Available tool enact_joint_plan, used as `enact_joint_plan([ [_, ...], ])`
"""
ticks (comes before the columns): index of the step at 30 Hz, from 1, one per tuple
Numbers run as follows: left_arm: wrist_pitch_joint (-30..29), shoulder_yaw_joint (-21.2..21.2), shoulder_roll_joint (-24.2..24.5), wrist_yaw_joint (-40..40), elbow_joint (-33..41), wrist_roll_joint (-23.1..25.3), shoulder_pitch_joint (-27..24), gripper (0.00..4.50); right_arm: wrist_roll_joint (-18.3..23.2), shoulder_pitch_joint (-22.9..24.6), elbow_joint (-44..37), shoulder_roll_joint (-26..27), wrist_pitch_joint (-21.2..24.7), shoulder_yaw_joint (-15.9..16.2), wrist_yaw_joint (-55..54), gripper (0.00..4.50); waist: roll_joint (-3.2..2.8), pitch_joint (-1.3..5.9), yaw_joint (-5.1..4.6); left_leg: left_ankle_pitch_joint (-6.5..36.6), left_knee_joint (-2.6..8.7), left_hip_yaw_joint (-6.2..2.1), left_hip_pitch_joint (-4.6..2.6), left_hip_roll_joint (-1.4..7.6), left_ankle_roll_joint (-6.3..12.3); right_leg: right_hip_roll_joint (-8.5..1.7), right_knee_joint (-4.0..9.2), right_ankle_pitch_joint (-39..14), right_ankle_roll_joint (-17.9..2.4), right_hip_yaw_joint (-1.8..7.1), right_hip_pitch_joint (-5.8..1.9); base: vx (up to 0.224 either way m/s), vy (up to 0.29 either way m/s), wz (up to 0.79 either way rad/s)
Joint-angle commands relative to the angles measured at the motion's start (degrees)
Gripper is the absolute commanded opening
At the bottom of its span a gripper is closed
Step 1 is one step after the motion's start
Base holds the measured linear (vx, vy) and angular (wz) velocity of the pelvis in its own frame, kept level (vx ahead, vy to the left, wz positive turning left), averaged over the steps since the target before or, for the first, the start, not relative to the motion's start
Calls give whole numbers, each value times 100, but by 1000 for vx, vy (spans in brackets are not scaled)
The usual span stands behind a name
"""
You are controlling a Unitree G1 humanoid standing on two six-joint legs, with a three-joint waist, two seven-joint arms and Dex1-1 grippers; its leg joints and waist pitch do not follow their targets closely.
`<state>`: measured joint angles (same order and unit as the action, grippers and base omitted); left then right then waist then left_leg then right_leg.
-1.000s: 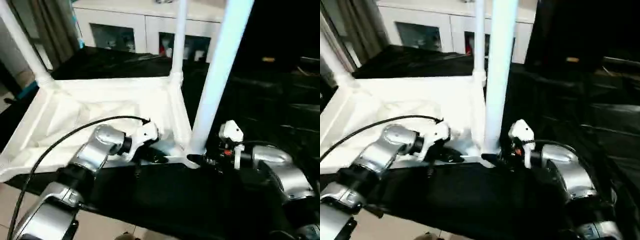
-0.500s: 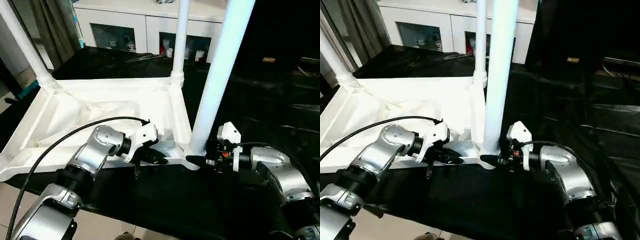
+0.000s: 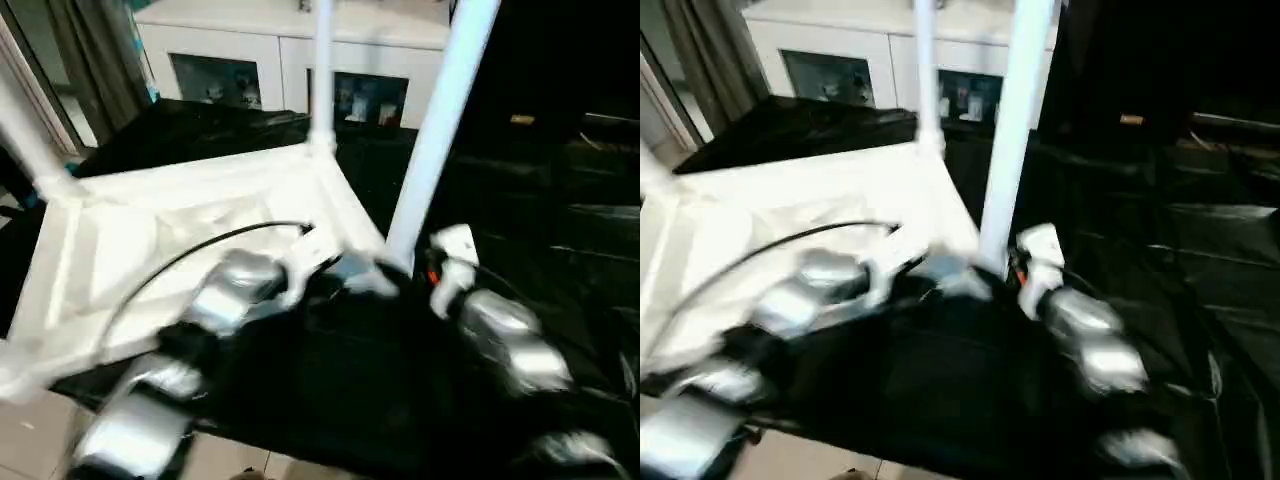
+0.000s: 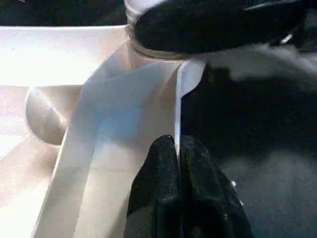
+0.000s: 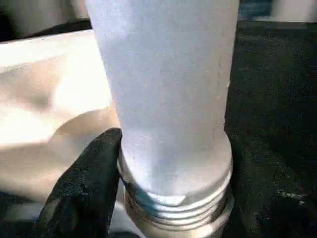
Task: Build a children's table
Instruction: Rotate leg to tighten
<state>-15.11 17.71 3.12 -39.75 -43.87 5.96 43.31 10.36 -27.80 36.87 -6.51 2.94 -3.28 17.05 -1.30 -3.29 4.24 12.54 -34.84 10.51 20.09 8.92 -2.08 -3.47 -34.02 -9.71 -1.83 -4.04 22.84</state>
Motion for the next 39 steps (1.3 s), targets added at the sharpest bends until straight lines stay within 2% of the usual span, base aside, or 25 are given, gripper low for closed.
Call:
enact_joint_plan([
  [1,67,-171,-101,216,23,-105,68,0,-35,139,512,90,220,-133,-387,276,23,383,-6,717,433,-179,-18,411,222,-585,449,-1422,-1241,327,-292,0,0,0],
  [3,86,-126,-143,171,15,-82,77,0,-64,63,563,142,195,-77,-414,276,35,390,4,640,421,-169,18,383,377,-597,437,-1282,-1274,327,-330,0,0,0],
  [5,152,-50,-99,-5,33,-56,47,0,-95,-10,548,149,149,-22,-362,276,32,383,14,658,427,-170,11,386,432,-600,463,-1479,-1205,317,-324,0,0,0],
  [8,195,-37,-71,-48,-44,-38,56,0,-207,-78,674,172,-55,7,-338,276,20,381,10,738,443,-183,9,405,396,-592,469,-1600,-1167,309,-312,0,0,0],
  [9,200,-32,-60,-69,-44,-38,50,0,-205,-78,670,172,-77,7,-313,311,16,384,0,756,445,-186,9,411,386,-595,464,-1567,-1179,312,-311,0,0,0],
  [10,205,-10,-28,-136,-31,-38,27,0,-209,-78,660,164,-164,18,-243,346,60,384,-4,759,451,-183,7,415,397,-590,462,-1542,-1181,310,-312,0,0,0],
  [12,212,27,27,-262,35,-48,-26,0,-155,-54,583,118,-195,28,-56,346,36,381,-2,751,448,-183,9,414,431,-600,449,-1477,-1230,316,-315,0,0,0],
  [13,229,47,74,-371,79,-51,-63,0,-170,-42,515,59,-197,71,71,358,54,386,-8,723,445,-178,5,418,442,-600,447,-1444,-1254,321,-312,0,0,0],
  [14,241,59,102,-438,105,-52,-85,0,-182,-34,472,23,-194,99,147,373,42,393,10,666,434,-179,15,413,465,-610,432,-1365,-1269,323,-322,0,0,0],
  [17,399,135,284,-780,191,-55,-177,0,-151,59,133,-198,-115,237,664,385,47,385,17,622,438,-172,17,421,551,-597,428,-1277,-1278,326,-324,0,0,0],
  [18,477,183,456,-1071,265,-79,-250,0,-20,191,-250,-446,18,339,1252,385,33,392,31,594,433,-177,17,427,568,-599,410,-1191,-1297,324,-324,0,0,0],
  [19,515,198,540,-1216,299,-98,-283,0,20,270,-453,-596,77,423,1563,385,51,395,50,538,429,-179,17,435,645,-595,393,-1035,-1311,327,-345,0,0,0],
  [20,560,217,649,-1371,329,-105,-315,0,57,405,-734,-823,117,596,2054,385,28,401,58,487,426,-183,22,446,665,-600,376,-955,-1330,329,-340,0,0,0],
  [21,560,217,649,-1371,329,-105,-315,0,57,405,-734,-823,117,596,2054,385,31,397,63,500,427,-175,18,445,697,-580,379,-906,-1333,324,-340,0,0,0],
  [22,667,231,762,-1537,350,-112,-346,0,71,540,-1003,-1054,156,754,2479,385,31,396,63,510,425,-174,19,449,710,-596,366,-837,-1368,330,-328,0,0,0],
  [23,840,242,920,-1851,419,-165,-401,0,163,695,-1320,-1308,252,854,2914,385,51,384,84,600,416,-168,28,425,741,-588,397,-955,-1326,321,-349,0,0,0],
  [24,874,244,962,-1938,444,-180,-417,0,197,732,-1398,-1369,283,869,3019,385,51,368,81,666,437,-180,42,443,726,-605,415,-1178,-1267,326,-354,0,0,0],
  [26,980,246,1183,-2436,639,-311,-519,0,328,870,-1681,-1633,387,903,3449,385,48,360,89,806,445,-177,27,446,637,-600,451,-1569,-1191,316,-338,0,0,0],
  [28,992,277,1420,-2834,819,-389,-608,0,417,980,-1943,-1848,486,949,3802,385,48,358,98,854,455,-178,13,468,576,-600,454,-1725,-1143,326,-312,0,0,0],
  [30,990,275,1560,-3080,941,-459,-678,0,493,1042,-2110,-1984,582,985,4044,385,37,355,87,887,463,-175,3,476,524,-580,442,-1722,-1159,325,-284,0,0,0],
  [34,965,280,1674,-3357,1105,-568,-786,0,532,1071,-2180,-2049,708,1061,4228,385,48,366,100,728,456,-177,7,480,511,-600,414,-1527,-1240,330,-289,0,0,0],
  [36,955,287,1697,-3419,1155,-582,-821,0,515,1076,-2182,-2036,739,1108,4256,360,64,371,104,649,447,-172,20,472,520,-600,400,-1396,-1277,330,-293,0,0,0],
  [39,934,291,1712,-3454,1241,-603,-867,0,467,1075,-2174,-1999,802,1161,4308,341,70,366,105,641,442,-169,19,464,510,-606,411,-1479,-1252,329,-295,0,0,0],
])
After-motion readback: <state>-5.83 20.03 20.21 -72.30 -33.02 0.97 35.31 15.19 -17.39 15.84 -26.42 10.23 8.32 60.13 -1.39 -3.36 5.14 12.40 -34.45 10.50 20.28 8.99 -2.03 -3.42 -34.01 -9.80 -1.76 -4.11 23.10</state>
